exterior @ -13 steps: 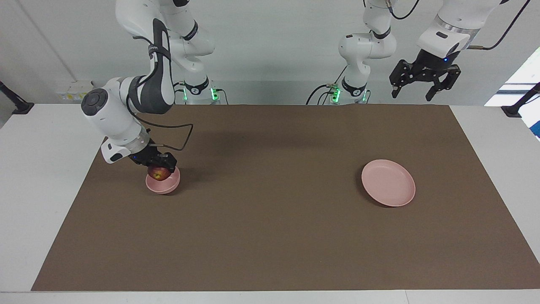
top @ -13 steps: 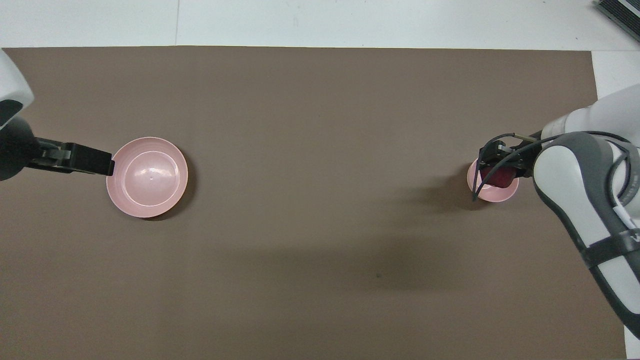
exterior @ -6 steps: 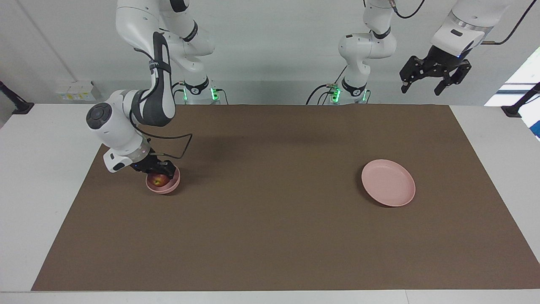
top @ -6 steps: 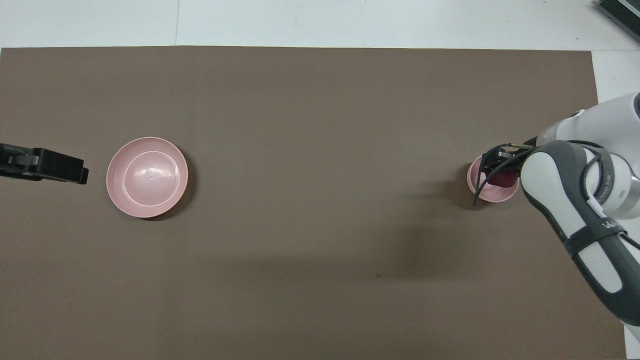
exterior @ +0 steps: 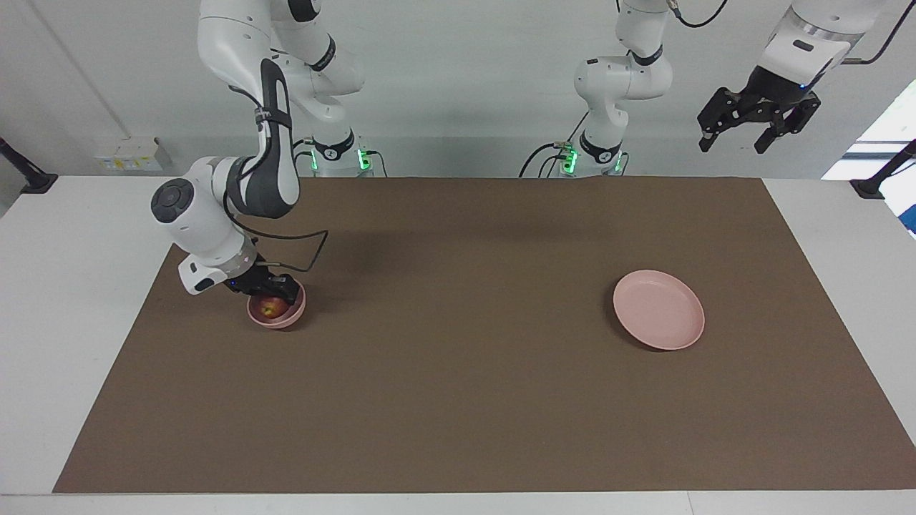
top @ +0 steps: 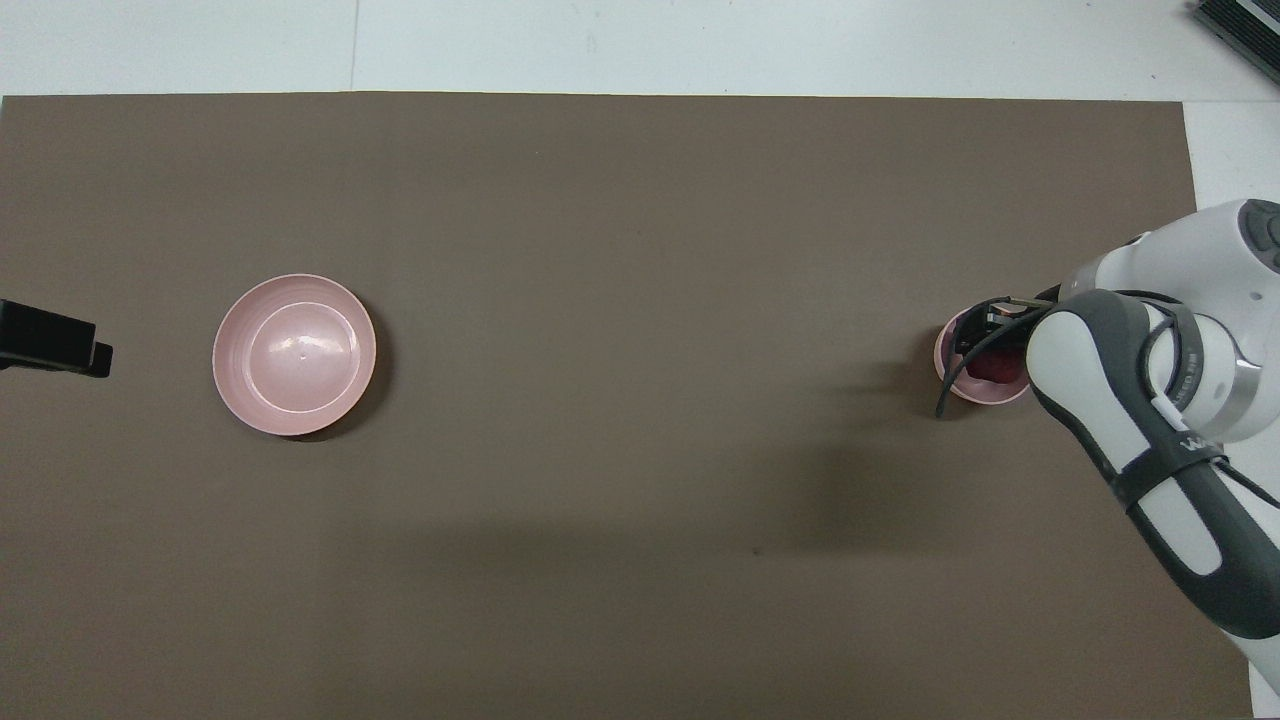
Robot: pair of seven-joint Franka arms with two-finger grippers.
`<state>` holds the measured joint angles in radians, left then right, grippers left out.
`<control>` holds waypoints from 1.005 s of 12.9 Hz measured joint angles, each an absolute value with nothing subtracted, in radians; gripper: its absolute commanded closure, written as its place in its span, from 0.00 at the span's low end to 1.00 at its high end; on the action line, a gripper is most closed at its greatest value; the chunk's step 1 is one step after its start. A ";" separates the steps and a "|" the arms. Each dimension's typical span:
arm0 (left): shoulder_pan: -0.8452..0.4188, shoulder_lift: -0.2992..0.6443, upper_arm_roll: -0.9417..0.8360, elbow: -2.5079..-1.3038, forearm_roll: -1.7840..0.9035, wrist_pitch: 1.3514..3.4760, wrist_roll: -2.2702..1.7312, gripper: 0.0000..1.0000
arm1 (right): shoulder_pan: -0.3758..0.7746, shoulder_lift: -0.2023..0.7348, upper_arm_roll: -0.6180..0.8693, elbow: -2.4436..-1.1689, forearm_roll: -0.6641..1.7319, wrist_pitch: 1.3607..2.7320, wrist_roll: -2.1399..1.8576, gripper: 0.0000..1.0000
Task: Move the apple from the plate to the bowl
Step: 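Lower the apple into the small pink cup with the right gripper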
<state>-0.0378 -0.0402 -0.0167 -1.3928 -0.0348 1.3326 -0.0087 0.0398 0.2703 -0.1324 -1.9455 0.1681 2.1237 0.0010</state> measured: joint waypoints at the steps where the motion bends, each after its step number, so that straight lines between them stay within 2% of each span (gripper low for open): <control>1: -0.032 -0.041 -0.015 -1.393 -0.035 1.331 -0.009 0.00 | 0.038 0.276 -0.132 -1.946 0.168 2.125 0.001 0.65; 5: -0.029 -0.041 -0.009 -1.394 -0.035 1.329 -0.009 0.00 | 0.035 0.284 -0.132 -1.946 0.168 2.127 0.001 0.40; 6: -0.029 -0.041 -0.009 -1.395 -0.035 1.328 -0.009 0.00 | 0.035 0.286 -0.132 -1.946 0.168 2.127 0.001 0.37; 12: -0.029 -0.041 -0.009 -1.395 -0.035 1.328 -0.009 0.00 | 0.034 0.288 -0.132 -1.946 0.168 2.128 0.001 0.30; 13: -0.029 -0.041 -0.009 -1.395 -0.035 1.327 -0.009 0.00 | 0.034 0.288 -0.132 -1.946 0.168 2.128 0.001 0.25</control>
